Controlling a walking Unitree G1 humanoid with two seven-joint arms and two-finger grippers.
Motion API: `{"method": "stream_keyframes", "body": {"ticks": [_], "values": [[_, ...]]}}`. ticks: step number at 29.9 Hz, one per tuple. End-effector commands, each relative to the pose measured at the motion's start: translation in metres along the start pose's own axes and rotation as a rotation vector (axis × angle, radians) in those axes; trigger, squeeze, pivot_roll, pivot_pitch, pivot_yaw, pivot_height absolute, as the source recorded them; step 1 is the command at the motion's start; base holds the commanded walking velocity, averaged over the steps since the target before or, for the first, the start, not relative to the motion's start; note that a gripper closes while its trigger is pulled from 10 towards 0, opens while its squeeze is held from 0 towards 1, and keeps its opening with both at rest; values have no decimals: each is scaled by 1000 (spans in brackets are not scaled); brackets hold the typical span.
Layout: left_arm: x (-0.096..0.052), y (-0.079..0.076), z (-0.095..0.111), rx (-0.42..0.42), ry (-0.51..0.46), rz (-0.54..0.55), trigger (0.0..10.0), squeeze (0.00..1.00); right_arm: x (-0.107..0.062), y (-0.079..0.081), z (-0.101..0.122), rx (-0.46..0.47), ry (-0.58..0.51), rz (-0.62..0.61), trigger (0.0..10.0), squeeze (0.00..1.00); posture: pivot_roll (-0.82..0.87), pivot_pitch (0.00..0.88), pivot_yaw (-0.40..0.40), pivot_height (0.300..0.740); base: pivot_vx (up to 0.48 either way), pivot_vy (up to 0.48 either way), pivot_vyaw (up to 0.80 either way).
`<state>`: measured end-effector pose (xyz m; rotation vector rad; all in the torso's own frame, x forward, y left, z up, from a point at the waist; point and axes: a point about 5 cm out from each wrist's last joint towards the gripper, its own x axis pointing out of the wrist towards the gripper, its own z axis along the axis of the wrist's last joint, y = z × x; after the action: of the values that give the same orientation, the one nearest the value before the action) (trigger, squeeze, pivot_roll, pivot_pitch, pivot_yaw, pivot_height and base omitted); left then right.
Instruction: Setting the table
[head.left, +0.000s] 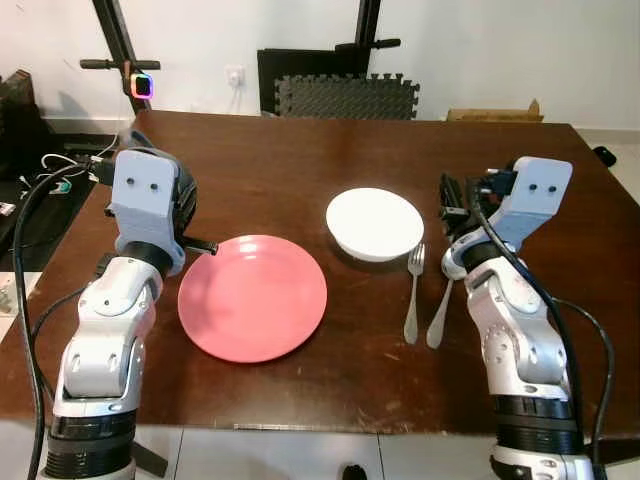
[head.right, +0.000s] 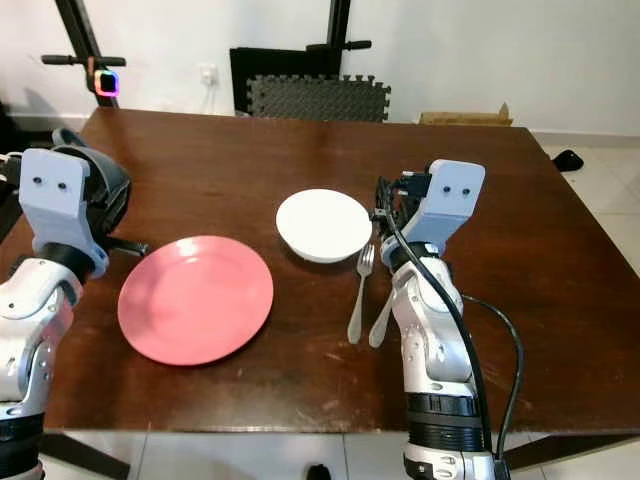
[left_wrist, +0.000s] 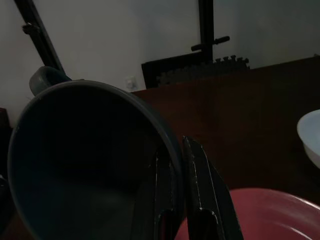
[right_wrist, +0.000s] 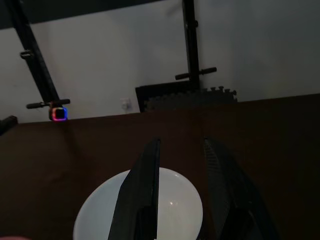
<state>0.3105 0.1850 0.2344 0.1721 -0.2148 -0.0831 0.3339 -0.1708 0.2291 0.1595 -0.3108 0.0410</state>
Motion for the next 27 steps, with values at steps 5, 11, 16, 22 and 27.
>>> {"method": "stream_keyframes", "body": {"ticks": [5, 11, 16, 22, 27], "values": [[-1, -1, 1, -5, 2, 2, 10000, 0, -3, -5, -5, 5, 13, -14, 10000, 0, 82, 79, 35, 740, -332, 0, 0], [-1, -3, 1, -8, 4, -3, 10000, 0, -3, -5, -5, 6, 14, -16, 10000, 0, 81, 78, 37, 740, -333, 0, 0], [-1, -3, 1, -7, 3, -2, 10000, 0, -3, -5, -6, 5, 15, -16, 10000, 0, 81, 78, 37, 740, -328, 0, 0], [-1, -3, 2, -10, 5, -3, 10000, 0, -3, -5, -6, 4, 17, -14, 10000, 0, 83, 79, 35, 740, -331, 0, 0], [-1, -3, 2, -9, 6, -3, 10000, 0, -3, -5, -6, 4, 17, -13, 10000, 0, 83, 79, 36, 740, -330, 0, 0]]}}
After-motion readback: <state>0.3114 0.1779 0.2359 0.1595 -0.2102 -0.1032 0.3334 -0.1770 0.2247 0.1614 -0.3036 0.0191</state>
